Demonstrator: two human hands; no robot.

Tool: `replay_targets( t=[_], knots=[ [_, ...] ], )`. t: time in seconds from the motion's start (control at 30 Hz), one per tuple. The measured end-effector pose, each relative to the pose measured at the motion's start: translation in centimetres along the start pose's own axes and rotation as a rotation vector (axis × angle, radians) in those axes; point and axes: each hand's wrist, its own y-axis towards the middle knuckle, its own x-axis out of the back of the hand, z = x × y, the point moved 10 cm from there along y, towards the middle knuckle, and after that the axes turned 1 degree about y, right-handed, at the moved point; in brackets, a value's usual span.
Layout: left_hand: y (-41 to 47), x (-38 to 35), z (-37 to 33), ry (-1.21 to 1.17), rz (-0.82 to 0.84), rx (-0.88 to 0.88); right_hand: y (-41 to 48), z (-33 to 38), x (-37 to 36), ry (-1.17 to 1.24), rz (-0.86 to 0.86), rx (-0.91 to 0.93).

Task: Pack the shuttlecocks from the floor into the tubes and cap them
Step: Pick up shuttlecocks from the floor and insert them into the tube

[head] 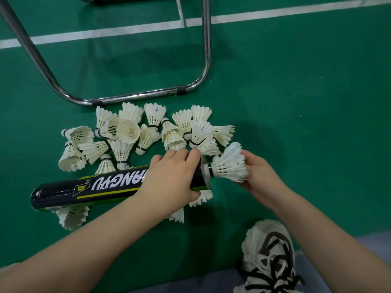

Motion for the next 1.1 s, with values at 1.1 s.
replay_targets(
  t=[1.1],
  knots=[
    [0.8, -0.1, 0.3, -0.037, -0.127, 0.045, 0.3, 3.1, 2.1, -0.325, -0.291, 0.387]
  ],
)
